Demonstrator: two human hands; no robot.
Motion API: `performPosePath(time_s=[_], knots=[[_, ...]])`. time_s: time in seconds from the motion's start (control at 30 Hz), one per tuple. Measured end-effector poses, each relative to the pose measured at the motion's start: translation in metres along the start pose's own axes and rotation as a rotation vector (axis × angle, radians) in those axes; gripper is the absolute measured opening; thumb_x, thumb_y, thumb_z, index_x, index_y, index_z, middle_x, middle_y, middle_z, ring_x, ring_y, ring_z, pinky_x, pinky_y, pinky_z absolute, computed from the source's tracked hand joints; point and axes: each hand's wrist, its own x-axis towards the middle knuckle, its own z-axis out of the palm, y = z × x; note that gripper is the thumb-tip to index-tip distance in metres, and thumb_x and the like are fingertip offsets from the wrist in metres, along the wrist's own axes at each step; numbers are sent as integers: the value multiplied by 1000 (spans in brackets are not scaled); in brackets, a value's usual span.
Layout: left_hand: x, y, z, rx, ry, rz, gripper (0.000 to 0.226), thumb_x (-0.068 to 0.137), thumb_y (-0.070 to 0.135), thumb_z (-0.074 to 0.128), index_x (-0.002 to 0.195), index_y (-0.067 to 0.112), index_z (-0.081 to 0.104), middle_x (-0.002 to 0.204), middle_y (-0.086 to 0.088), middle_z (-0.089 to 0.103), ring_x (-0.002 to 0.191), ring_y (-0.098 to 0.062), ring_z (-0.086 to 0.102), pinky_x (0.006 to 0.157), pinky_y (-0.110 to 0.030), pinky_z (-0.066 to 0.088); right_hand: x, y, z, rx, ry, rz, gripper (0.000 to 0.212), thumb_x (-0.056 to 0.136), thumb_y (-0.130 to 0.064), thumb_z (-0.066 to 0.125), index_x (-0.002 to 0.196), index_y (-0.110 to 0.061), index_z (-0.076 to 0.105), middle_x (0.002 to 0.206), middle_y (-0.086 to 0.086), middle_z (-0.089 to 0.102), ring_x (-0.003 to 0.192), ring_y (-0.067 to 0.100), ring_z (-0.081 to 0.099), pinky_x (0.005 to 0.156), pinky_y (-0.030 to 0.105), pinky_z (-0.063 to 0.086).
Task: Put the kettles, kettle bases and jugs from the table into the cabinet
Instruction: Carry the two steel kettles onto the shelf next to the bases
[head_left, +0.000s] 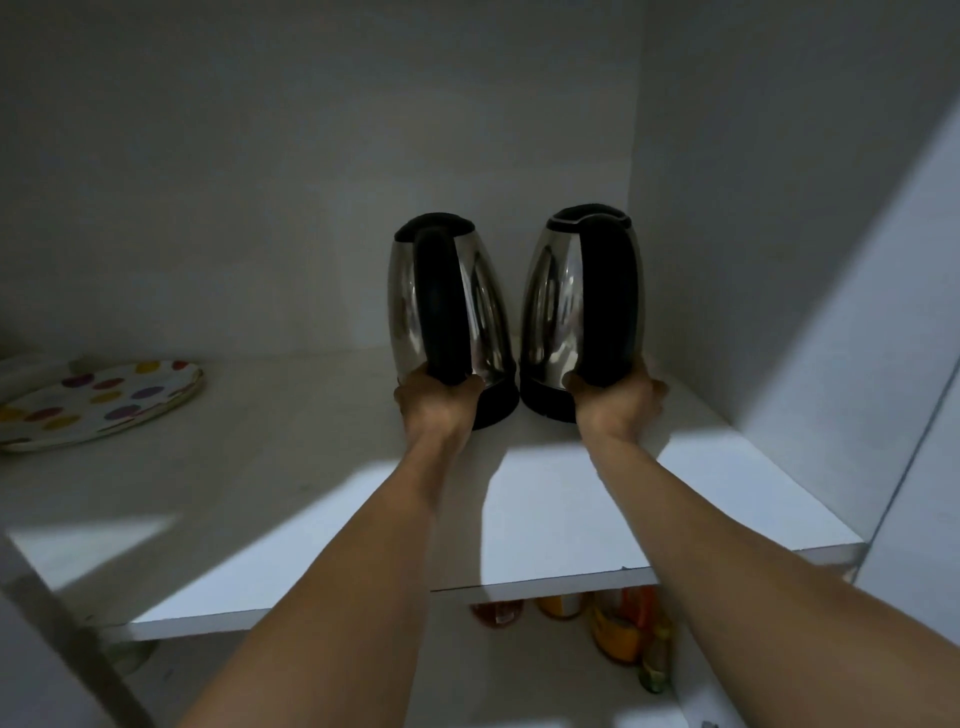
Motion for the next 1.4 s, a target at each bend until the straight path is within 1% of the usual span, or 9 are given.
performPosePath(time_s=[0.17,0.33,0.6,0.73,0.87,1.0,1.2,1.33,1.4], knots=[[13,-3,2,-39,-40,9,40,79,20,74,116,9,67,105,-10,70,97,-27,67,73,-23,45,1,3,5,-14,76,-7,58,65,-12,85,119,-16,62,123,14,49,103,34,56,79,24,38],[27,-5,17,-52,-47,42,46,77,23,75,120,9,65,112,-14,69,106,-32,64,88,-36,55,5,5,13,-23,136,-14,56,69,-14,83,120,-14,61,126,16,48,107,37,54,84,24,38],[53,-4,43,-71,-30,86,38,79,16,71,115,3,67,106,-18,70,100,-33,65,77,-31,50,51,5,12,-122,39,-37,63,69,-23,85,127,-17,60,126,16,57,114,32,54,89,28,42],[64,-1,62,-73,-4,94,39,78,12,73,115,0,66,109,-19,69,105,-33,64,80,-31,49,72,9,25,-121,13,-50,65,62,-27,89,122,-13,65,119,19,64,109,34,61,91,40,51],[75,-1,81,-63,44,100,42,77,14,75,116,0,65,112,-21,67,109,-37,62,91,-44,53,95,17,42,-97,-3,-12,64,57,-30,90,112,-6,67,116,21,64,104,34,65,89,46,54],[78,0,97,-55,111,113,36,77,15,75,109,-2,67,108,-21,68,105,-36,63,90,-45,54,119,29,57,-90,-20,-22,69,54,-32,89,115,-10,65,118,19,64,109,35,63,92,50,53],[77,1,102,-41,131,119,27,81,10,73,103,-4,68,100,-20,69,96,-34,64,72,-30,46,123,26,55,-53,-69,-34,70,62,-24,90,124,-6,63,121,19,66,112,36,62,93,53,53],[73,4,97,-6,95,112,34,82,18,74,111,1,67,106,-17,69,92,-25,62,72,-27,45,125,33,55,-76,-105,-14,83,60,-32,89,131,-4,57,125,21,62,116,38,60,93,53,53],[71,3,94,34,40,108,40,82,15,73,118,3,61,113,-16,66,99,-26,62,75,-26,44,121,36,49,-69,-117,32,93,57,-34,91,134,-2,52,130,22,59,119,38,58,96,49,52]])
